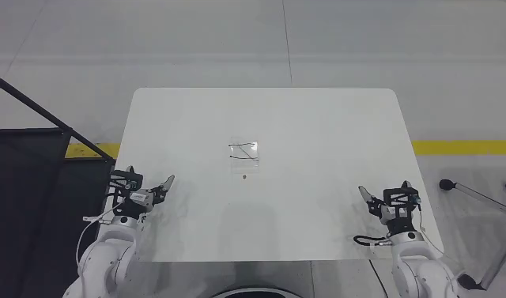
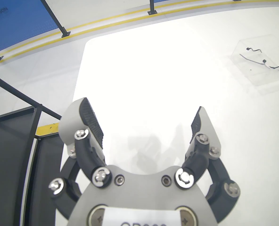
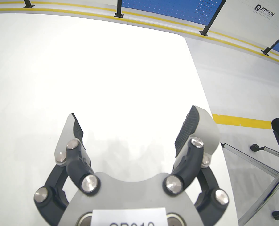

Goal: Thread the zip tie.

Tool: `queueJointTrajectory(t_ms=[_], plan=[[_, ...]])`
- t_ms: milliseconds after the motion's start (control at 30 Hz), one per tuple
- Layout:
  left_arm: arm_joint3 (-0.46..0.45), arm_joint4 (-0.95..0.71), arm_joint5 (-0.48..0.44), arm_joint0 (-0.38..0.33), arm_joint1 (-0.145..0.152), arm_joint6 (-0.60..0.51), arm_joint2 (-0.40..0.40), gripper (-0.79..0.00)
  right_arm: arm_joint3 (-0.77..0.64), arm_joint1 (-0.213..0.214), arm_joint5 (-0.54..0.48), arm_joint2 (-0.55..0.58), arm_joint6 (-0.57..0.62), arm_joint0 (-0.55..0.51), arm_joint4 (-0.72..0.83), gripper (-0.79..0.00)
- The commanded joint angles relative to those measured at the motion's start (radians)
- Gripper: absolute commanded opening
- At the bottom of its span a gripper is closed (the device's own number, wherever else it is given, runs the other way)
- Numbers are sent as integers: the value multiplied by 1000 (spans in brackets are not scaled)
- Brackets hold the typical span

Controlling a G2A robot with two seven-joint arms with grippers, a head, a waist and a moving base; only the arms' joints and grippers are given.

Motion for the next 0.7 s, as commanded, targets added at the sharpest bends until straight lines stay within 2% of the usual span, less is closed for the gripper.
queueJointTrajectory(t_ms=[0, 267, 467, 667], plan=[[0, -3, -5, -4, 0, 2, 1, 0, 0, 0, 0, 0, 0, 0, 0, 0], [26, -116, -102, -77, -4, -34, 8, 0, -2, -1, -42, 11, -24, 4, 41, 0], [74, -395, -289, -172, -5, -134, -5, 0, -31, -4, -135, 9, -15, 27, 146, 0], [142, -596, -380, -283, -3, -274, 3, 0, -49, -5, -226, 7, 51, 90, 283, 0]])
